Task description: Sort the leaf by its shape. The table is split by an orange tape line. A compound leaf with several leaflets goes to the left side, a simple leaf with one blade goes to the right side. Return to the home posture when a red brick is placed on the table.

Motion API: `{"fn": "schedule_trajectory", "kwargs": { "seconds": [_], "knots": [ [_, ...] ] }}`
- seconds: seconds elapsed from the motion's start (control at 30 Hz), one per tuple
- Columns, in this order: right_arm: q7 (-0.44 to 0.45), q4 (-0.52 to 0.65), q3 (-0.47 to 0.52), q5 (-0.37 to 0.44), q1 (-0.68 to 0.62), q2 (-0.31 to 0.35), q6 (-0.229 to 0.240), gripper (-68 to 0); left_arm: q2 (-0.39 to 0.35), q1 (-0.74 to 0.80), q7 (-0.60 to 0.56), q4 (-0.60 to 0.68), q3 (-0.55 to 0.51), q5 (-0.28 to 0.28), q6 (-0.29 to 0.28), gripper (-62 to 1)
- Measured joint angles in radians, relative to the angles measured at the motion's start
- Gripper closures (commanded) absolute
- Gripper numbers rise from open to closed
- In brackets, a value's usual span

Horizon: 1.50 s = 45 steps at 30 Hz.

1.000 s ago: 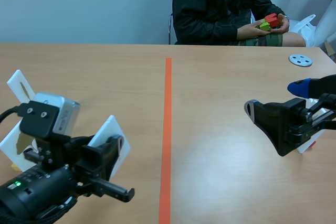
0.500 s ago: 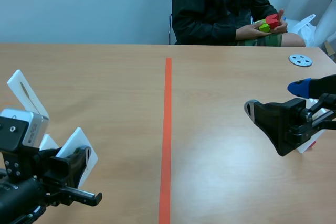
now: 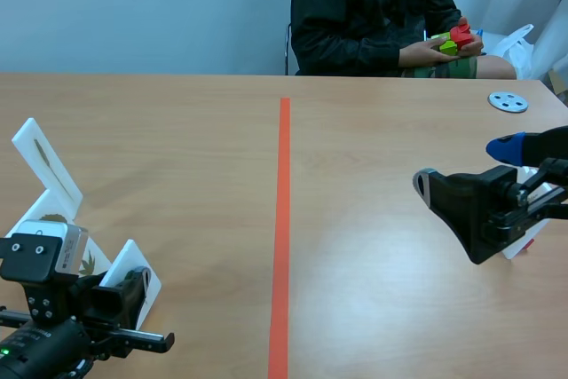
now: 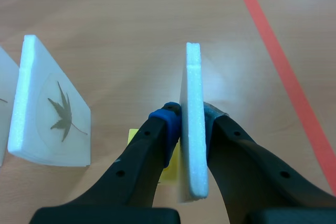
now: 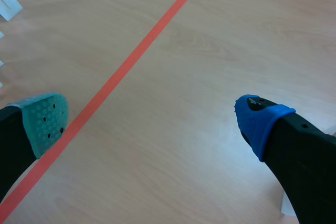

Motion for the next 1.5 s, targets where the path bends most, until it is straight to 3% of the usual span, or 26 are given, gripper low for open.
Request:
{"fn": "schedule_trajectory", "kwargs": {
  "seconds": [0.47,0.67,1.17,1.37,1.5],
  "knots": [
    [0.000,0.000,0.000,0.000,0.000,0.000,0.000,-67.9,0.000,-0.103,-0.055,-0.169,0.000,0.013,0.032,-4.3],
    [0.000,0.000,0.000,0.000,0.000,0.000,0.000,-67.9,0.000,-0.108,-0.056,-0.173,0.000,0.013,0.032,-10.9],
    [0.008,0.000,0.000,0.000,0.000,0.000,0.000,-67.9,0.000,-0.105,-0.051,-0.173,0.000,0.015,0.032,-11.0],
    [0.008,0.000,0.000,0.000,0.000,0.000,0.000,-67.9,0.000,-0.105,-0.051,-0.173,0.000,0.015,0.032,-29.8],
    [0.008,0.000,0.000,0.000,0.000,0.000,0.000,-67.9,0.000,-0.105,-0.051,-0.173,0.000,0.015,0.032,-31.3]
  ]
}}
